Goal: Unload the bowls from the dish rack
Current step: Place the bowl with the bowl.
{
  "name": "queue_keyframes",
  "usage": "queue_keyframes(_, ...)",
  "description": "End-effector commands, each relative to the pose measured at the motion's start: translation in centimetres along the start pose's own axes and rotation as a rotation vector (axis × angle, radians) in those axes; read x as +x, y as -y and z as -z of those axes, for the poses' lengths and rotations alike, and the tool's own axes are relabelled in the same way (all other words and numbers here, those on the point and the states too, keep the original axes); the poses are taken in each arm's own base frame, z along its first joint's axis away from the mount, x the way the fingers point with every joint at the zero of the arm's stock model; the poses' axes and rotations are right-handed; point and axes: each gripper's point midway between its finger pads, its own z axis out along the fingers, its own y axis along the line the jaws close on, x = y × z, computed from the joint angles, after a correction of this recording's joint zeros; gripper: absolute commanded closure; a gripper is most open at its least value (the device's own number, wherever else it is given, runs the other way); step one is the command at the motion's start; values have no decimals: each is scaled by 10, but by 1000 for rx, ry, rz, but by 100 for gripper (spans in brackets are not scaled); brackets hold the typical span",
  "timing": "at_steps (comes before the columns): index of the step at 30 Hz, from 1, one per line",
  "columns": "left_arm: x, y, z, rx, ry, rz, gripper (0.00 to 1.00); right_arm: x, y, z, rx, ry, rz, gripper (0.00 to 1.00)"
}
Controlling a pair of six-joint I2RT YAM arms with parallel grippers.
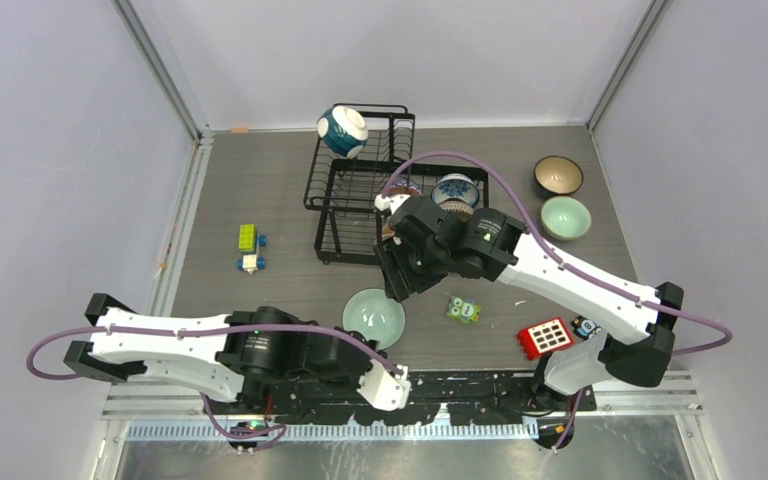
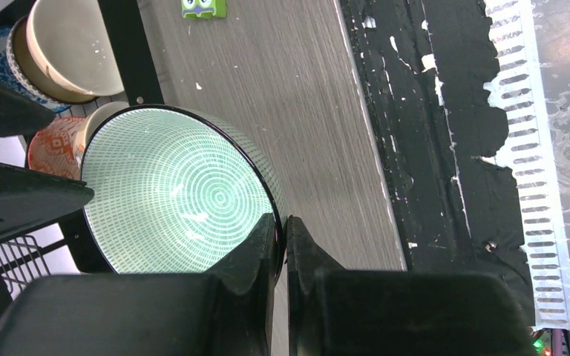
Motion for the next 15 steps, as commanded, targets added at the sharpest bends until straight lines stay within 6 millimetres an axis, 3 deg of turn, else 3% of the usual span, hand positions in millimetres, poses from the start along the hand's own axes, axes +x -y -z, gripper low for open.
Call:
queue_keyframes(1,-20,-16,9,-63,71,-7,100,-20,-13,8,-32,67,28,42)
queue_keyframes(15,-23,-12,7,-39,74,-11,100,0,-13,-8,-9,-15,104,59)
